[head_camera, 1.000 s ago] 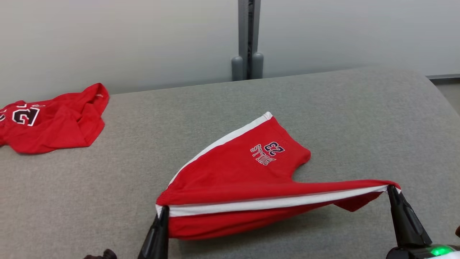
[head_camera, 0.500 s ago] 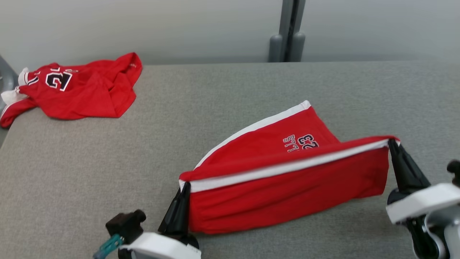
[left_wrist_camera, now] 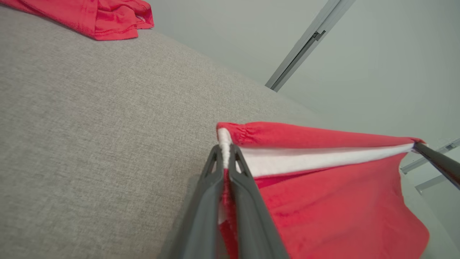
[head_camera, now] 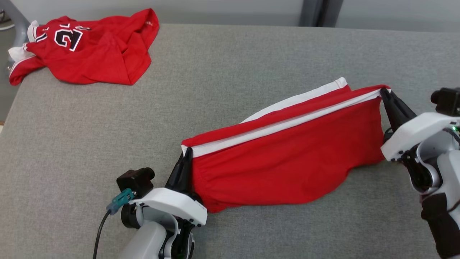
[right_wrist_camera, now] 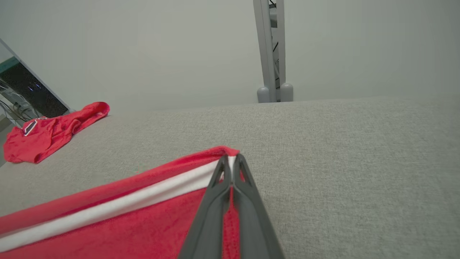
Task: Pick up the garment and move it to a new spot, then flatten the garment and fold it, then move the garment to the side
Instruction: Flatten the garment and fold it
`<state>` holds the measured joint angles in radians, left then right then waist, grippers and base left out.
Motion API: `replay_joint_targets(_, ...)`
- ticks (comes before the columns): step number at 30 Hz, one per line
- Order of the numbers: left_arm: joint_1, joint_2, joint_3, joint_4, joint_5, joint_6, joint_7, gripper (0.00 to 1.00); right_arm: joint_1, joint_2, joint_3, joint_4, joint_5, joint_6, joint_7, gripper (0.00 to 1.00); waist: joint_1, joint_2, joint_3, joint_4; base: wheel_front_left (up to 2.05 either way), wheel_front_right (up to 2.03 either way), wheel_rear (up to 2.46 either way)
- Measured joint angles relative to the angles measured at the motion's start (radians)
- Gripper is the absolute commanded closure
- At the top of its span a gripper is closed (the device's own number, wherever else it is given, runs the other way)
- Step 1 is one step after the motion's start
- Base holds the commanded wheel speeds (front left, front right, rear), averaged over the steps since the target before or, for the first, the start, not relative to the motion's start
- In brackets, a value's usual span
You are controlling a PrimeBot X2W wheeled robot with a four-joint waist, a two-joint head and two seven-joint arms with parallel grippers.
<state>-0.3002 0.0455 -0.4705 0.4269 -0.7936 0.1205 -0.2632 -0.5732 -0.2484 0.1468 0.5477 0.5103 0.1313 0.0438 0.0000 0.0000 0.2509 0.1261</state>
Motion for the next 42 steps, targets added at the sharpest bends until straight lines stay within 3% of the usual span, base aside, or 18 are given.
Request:
replay_joint_targets(15,-0.111,0.000,-0.082,0.091,-0.082,0.065,0.000,1.00,-0.260,-0.019,0.197,0.327,0.024,0.000,-0.031,0.97,0.0000,0.0000,0.067,0.038,0.00,0.00,0.00)
replay_joint_targets(16,-0.116,0.001,-0.087,0.093,-0.086,0.066,0.000,0.87,-0.272,-0.018,0.207,0.343,0.027,0.000,-0.040,0.77,0.0000,0.0000,0.068,0.039,0.00,0.00,0.00)
replay_joint_targets(17,-0.120,0.000,-0.091,0.093,-0.089,0.067,0.000,0.60,-0.285,-0.017,0.216,0.360,0.028,0.000,-0.050,0.53,0.0000,0.0000,0.069,0.040,0.00,0.00,0.00)
replay_joint_targets(18,-0.120,0.000,-0.094,0.093,-0.089,0.069,0.000,0.36,-0.296,-0.015,0.226,0.371,0.029,0.000,-0.063,0.03,0.0000,0.0000,0.069,0.040,0.00,0.00,0.00)
replay_joint_targets(19,-0.120,0.000,-0.098,0.093,-0.089,0.073,0.000,0.00,-0.304,-0.014,0.236,0.381,0.029,0.000,-0.077,0.00,0.0000,0.0000,0.069,0.041,0.00,0.00,0.00)
replay_joint_targets(27,-0.084,0.002,-0.090,0.049,-0.057,0.064,-0.001,0.00,-0.330,-0.014,0.304,0.438,0.081,0.000,-0.178,0.00,0.0000,0.0000,0.049,0.038,0.00,0.00,0.00)
replay_joint_targets(35,0.009,0.002,-0.016,-0.054,0.093,0.045,-0.001,0.00,-0.284,-0.062,0.381,0.432,0.147,0.000,-0.233,0.00,0.0000,0.0000,0.010,0.032,0.00,0.00,0.00)
replay_joint_targets(42,0.090,0.003,0.057,-0.142,0.184,0.030,-0.001,0.00,-0.205,-0.075,0.440,0.438,0.212,0.000,-0.219,0.00,0.0000,0.0000,-0.036,0.026,0.00,0.00,0.00)
